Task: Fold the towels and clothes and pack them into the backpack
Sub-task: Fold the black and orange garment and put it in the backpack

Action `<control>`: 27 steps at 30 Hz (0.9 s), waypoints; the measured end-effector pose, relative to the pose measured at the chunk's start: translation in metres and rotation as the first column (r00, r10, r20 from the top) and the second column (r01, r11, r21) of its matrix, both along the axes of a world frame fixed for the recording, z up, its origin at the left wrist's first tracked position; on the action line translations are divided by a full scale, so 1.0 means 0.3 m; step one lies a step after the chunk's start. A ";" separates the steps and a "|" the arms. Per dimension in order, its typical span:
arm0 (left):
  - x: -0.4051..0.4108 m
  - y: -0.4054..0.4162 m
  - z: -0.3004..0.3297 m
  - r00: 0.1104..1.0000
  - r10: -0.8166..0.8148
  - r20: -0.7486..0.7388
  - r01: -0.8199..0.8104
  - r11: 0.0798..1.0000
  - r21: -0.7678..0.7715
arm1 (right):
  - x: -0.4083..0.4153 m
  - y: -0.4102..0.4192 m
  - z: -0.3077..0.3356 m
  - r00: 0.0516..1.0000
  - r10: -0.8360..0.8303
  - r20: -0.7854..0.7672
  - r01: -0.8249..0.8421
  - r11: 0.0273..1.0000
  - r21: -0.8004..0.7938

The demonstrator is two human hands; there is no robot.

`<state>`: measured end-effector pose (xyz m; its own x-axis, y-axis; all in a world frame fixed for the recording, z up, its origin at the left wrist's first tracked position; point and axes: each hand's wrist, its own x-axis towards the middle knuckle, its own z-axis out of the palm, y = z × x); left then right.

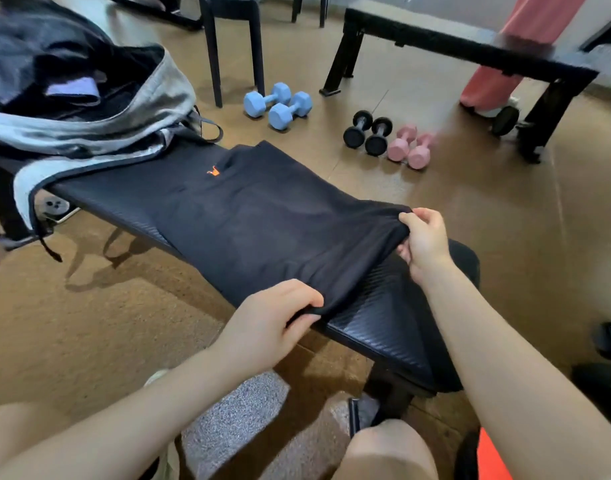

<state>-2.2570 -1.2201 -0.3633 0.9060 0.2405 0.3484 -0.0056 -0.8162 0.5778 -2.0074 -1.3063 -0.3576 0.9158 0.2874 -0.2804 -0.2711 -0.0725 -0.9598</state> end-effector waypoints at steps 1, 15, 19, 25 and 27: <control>-0.005 -0.019 0.007 1.000 -0.012 0.025 0.013 0.999 -0.041 | -0.006 -0.015 0.014 0.999 -0.017 -0.040 0.019 0.998 0.062; -0.061 0.375 0.128 0.869 0.487 -0.085 -0.484 0.800 -0.355 | -0.072 0.420 0.140 0.992 0.084 -0.092 -0.056 0.958 0.280; -0.075 0.553 0.134 0.811 0.564 -0.155 -0.584 0.767 -0.267 | -0.076 0.623 0.141 0.987 0.160 0.022 -0.161 0.977 0.137; -0.092 0.734 0.021 0.711 0.590 -0.383 -0.657 0.751 -0.061 | -0.090 0.833 0.036 0.962 0.259 0.087 -0.252 0.964 -0.081; -0.083 0.743 0.000 0.651 0.633 -0.419 -0.669 0.739 0.077 | -0.096 0.857 0.010 0.902 0.420 0.103 -0.392 0.894 -0.217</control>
